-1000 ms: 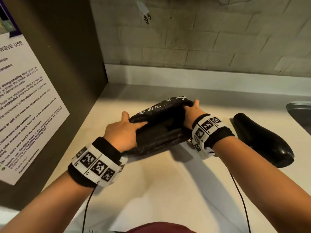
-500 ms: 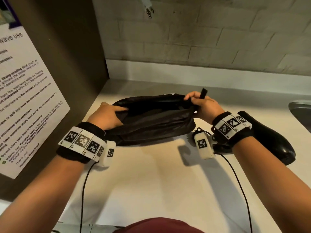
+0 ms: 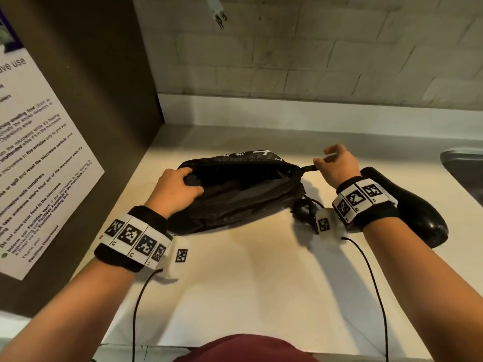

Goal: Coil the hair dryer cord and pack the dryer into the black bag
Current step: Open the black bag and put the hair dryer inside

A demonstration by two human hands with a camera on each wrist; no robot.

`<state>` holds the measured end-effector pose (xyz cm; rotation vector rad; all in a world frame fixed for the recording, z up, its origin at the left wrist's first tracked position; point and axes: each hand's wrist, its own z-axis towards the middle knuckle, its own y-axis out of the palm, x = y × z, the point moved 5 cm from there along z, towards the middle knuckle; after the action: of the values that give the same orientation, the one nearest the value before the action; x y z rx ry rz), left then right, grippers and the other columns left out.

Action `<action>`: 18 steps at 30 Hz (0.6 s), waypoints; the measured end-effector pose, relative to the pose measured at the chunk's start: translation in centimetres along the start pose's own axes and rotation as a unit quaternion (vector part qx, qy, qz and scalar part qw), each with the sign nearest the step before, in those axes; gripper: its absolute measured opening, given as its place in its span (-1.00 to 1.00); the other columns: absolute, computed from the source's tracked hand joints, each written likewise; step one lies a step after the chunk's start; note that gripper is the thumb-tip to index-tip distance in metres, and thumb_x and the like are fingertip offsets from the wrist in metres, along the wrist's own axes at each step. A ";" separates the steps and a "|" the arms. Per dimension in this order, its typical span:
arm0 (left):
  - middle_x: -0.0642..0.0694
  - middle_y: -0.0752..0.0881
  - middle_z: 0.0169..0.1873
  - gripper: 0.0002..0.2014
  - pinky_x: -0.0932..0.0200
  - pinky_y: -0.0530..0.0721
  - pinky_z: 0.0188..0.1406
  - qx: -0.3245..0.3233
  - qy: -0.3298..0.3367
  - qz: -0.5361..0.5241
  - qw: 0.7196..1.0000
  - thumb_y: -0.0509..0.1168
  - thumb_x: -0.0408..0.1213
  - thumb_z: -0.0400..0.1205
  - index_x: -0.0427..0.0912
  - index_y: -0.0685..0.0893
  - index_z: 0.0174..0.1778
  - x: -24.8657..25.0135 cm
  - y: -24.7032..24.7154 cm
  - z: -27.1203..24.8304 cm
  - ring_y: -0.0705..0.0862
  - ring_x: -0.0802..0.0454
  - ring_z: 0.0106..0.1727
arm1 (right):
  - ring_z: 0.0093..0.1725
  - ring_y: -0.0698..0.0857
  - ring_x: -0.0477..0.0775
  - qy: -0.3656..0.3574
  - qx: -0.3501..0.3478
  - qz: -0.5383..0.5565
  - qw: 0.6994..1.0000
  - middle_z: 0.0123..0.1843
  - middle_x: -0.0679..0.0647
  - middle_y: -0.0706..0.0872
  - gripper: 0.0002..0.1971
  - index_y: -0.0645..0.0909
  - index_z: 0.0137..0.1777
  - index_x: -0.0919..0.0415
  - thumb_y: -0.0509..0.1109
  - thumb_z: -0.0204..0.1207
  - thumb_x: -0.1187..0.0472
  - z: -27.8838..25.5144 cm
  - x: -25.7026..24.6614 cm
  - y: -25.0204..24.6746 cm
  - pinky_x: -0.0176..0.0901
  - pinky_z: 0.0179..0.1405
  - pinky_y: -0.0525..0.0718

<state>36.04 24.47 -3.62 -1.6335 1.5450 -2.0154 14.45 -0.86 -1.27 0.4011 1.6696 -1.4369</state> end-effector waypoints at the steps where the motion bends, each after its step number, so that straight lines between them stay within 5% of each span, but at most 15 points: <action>1: -0.32 0.58 0.29 -0.44 -0.10 0.54 0.35 0.003 -0.002 -0.007 1.000 0.38 -0.27 0.46 -0.20 0.50 0.42 0.3 0.2 -0.1 0.56 -0.27 0.30 | -0.08 0.60 0.11 -0.010 0.003 -0.029 1.000 -0.07 0.13 0.61 -0.68 0.47 0.22 0.27 0.34 0.50 0.18 -0.5 0.0 -0.6 -0.08 -0.10 0.55; 4: -0.32 0.58 0.30 -0.49 -0.04 0.53 0.33 0.016 -0.015 -0.019 1.000 0.34 -0.24 0.46 -0.20 0.56 0.37 1.1 0.8 -0.3 0.56 -0.27 0.29 | -0.07 0.63 0.15 0.007 -0.034 -0.132 0.991 -0.03 0.20 0.69 -0.72 0.53 0.18 0.24 0.29 0.53 0.13 -2.6 1.0 -1.6 -0.07 -0.03 0.56; 8: -0.34 0.52 0.35 -0.45 -0.05 0.51 0.37 0.020 -0.037 -0.034 0.999 0.34 -0.20 0.47 -0.16 0.50 0.42 2.4 2.0 -1.0 0.55 -0.31 0.29 | 0.13 0.65 0.22 0.069 -0.146 -0.304 0.939 0.19 0.23 0.68 -0.57 0.52 0.24 0.22 0.20 0.54 -0.08 -5.4 4.1 -0.6 0.03 0.13 0.61; 13: -0.29 0.34 0.42 -0.47 -0.03 0.42 0.47 0.011 -0.028 -0.060 0.998 0.36 -0.19 0.50 -0.05 0.48 0.43 4.3 3.7 -2.2 0.51 -0.28 0.34 | 0.07 0.66 0.16 0.114 -0.170 -0.416 0.886 0.09 0.11 0.71 -0.40 0.53 0.19 0.09 -0.04 0.48 -0.35 -7.2 6.1 -0.6 0.02 0.11 0.63; 18: -0.31 0.23 0.45 -0.44 0.08 0.32 0.47 -0.008 -0.012 -0.069 0.998 0.36 -0.23 0.53 -0.10 0.42 0.47 6.0 4.8 -3.5 0.38 -0.27 0.43 | 0.19 0.63 0.21 0.127 -0.175 -0.392 0.894 0.24 0.18 0.66 -0.28 0.41 0.36 0.13 -0.07 0.44 -0.41 -8.0 6.6 -0.6 0.10 0.18 0.64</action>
<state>28.60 20.49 -2.90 -1.8100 1.4820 -2.0464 7.06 4.39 -6.39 -0.3595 2.4131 -1.6194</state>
